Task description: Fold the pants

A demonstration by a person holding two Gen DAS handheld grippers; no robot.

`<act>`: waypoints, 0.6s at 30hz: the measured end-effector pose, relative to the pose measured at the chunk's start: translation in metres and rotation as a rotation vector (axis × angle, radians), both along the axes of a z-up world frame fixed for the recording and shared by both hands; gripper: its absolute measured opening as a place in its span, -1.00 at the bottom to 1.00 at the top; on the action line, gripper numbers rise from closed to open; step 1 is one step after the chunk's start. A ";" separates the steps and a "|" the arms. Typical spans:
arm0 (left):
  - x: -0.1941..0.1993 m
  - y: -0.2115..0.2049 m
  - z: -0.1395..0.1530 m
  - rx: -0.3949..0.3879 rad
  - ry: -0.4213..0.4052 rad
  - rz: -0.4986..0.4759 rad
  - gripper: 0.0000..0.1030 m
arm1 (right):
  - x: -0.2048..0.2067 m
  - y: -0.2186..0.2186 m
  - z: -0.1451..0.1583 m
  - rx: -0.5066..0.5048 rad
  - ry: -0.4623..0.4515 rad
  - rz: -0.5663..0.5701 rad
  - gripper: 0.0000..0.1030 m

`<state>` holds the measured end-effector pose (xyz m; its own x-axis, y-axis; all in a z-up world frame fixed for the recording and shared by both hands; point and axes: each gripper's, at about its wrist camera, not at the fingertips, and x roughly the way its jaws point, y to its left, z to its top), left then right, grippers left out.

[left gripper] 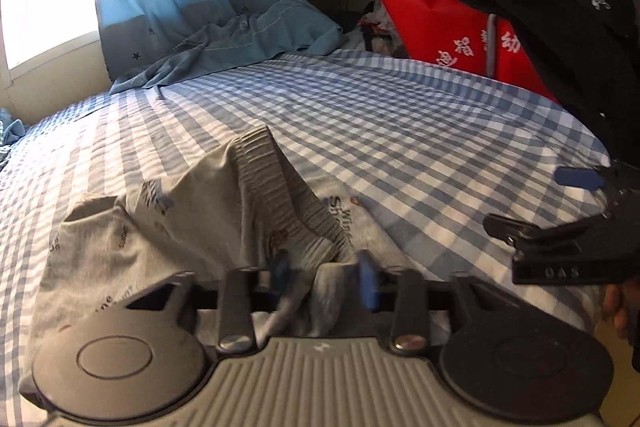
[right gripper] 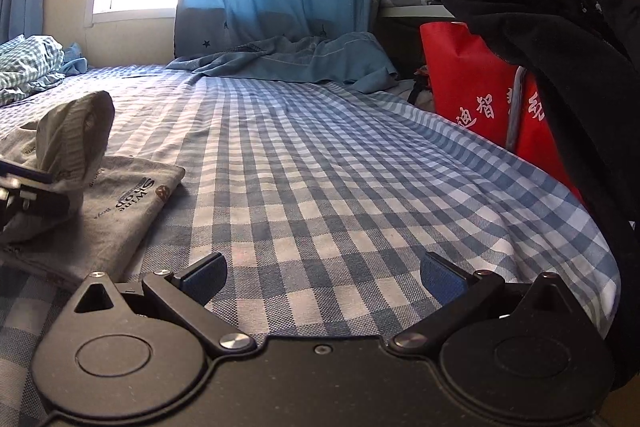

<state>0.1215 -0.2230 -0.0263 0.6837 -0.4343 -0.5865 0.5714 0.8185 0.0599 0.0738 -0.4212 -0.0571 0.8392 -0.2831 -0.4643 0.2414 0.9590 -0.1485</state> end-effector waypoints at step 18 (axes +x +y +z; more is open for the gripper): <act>-0.024 0.015 -0.007 0.141 -0.105 -0.007 0.68 | 0.029 0.013 0.021 0.333 -0.041 0.369 0.99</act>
